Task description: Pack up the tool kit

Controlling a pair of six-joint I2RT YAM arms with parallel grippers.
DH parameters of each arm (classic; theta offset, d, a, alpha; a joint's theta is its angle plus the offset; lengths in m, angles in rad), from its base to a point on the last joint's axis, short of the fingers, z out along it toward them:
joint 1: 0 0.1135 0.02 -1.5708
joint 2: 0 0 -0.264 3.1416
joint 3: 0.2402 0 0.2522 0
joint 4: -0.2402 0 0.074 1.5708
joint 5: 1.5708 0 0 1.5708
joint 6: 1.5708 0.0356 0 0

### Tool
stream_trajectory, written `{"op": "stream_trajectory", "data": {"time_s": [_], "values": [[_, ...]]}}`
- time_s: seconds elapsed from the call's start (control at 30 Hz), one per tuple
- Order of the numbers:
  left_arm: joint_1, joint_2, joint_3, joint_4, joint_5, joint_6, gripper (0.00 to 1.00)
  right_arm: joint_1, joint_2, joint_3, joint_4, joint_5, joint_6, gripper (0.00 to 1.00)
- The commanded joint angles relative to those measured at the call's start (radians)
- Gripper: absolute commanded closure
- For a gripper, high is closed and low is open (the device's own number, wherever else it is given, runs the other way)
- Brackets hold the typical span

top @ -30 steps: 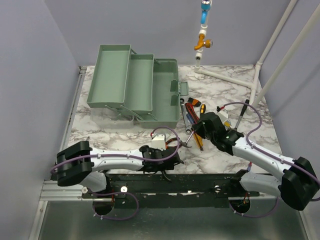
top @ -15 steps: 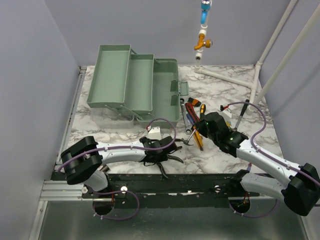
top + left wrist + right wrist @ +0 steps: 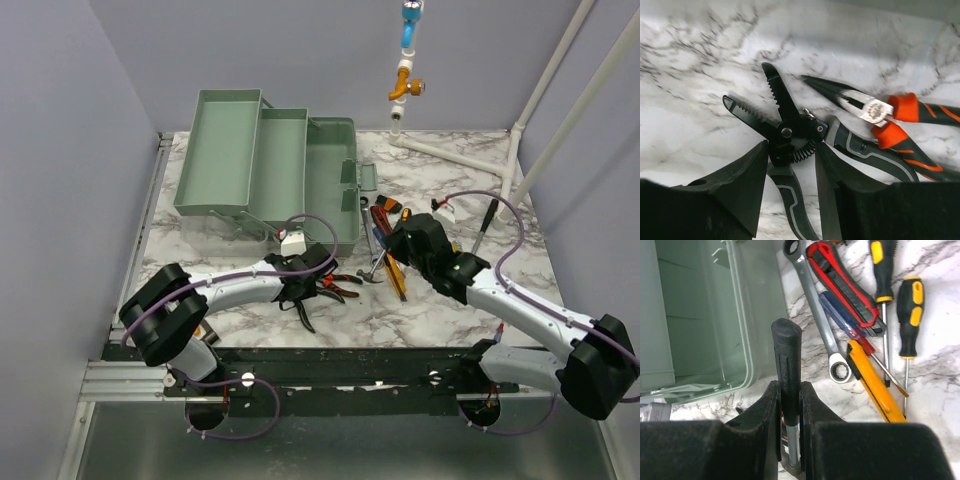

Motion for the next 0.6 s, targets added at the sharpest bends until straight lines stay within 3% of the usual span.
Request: {"op": "stream_trajectory", "data": {"time_s": [0.0, 0.3, 0.5, 0.57], "values": [[0.054, -0.043, -0.034, -0.082, -0.070, 0.114, 0.55, 0.003, 0.089, 0.130, 0.065, -0.079, -0.147, 0.99], [0.054, -0.398, -0.114, -0.100, 0.053, 0.219, 0.36, 0.003, 0.318, 0.433, 0.081, -0.221, -0.385, 0.99], [0.057, -0.615, -0.172, -0.118, 0.120, 0.226, 0.27, 0.003, 0.473, 0.652, 0.150, -0.433, -0.497, 0.99], [0.060, -0.674, -0.192, -0.125, 0.136, 0.210, 0.18, 0.003, 0.548, 0.755, 0.134, -0.475, -0.508, 0.99]]}}
